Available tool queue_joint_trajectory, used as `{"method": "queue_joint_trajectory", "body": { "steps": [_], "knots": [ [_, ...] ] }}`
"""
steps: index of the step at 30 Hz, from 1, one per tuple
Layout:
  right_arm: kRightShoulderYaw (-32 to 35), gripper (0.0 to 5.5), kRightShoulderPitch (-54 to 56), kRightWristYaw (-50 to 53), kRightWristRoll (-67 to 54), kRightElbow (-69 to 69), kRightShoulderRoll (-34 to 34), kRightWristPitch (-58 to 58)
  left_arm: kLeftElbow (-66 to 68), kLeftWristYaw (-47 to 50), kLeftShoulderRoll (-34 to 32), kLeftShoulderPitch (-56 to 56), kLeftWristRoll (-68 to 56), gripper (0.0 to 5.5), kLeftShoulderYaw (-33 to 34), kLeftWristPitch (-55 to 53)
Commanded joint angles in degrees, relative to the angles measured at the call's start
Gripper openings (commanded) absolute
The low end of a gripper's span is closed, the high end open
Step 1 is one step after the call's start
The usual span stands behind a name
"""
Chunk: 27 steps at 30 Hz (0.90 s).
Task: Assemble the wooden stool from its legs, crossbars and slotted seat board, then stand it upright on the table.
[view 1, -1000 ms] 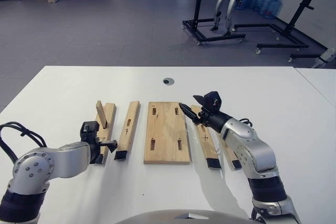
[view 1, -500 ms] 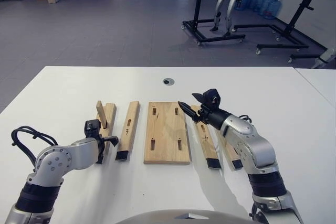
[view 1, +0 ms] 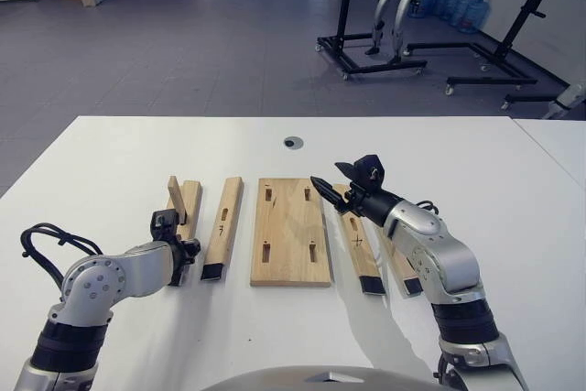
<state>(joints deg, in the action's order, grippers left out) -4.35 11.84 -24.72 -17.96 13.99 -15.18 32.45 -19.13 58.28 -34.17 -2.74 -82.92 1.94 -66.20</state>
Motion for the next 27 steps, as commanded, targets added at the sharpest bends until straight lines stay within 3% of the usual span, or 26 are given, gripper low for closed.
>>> {"method": "queue_joint_trajectory", "body": {
  "steps": [1,4,9,16,22,27],
  "knots": [
    [-0.1,3.79,0.7,0.2,0.2,-0.2,0.0,0.5,2.1,0.0,0.6,3.4,0.0,2.46,-0.1,-2.7],
    [-0.2,3.79,0.6,0.2,0.2,-0.2,0.1,0.5,1.9,-0.3,0.8,4.3,-0.1,2.08,0.2,-3.0],
    [-0.4,3.79,0.5,0.1,0.2,-0.1,0.1,0.6,1.1,-1.9,0.5,3.4,1.1,2.06,-0.3,-3.9],
    [-0.5,3.79,0.9,-0.2,0.4,-0.6,-0.2,0.4,0.4,-8.9,2.0,-9.2,2.3,2.06,-0.7,-3.5],
    [3.0,3.79,4.4,-1.2,-1.4,-2.5,-1.7,1.0,5.7,-39.8,-6.0,-25.7,16.5,2.05,1.1,5.1],
    [19.8,3.79,15.8,-2.0,-22.9,-5.8,-2.4,15.3,4.5,-64.8,-6.9,-23.0,14.6,2.05,7.9,10.4]
  ]
}}
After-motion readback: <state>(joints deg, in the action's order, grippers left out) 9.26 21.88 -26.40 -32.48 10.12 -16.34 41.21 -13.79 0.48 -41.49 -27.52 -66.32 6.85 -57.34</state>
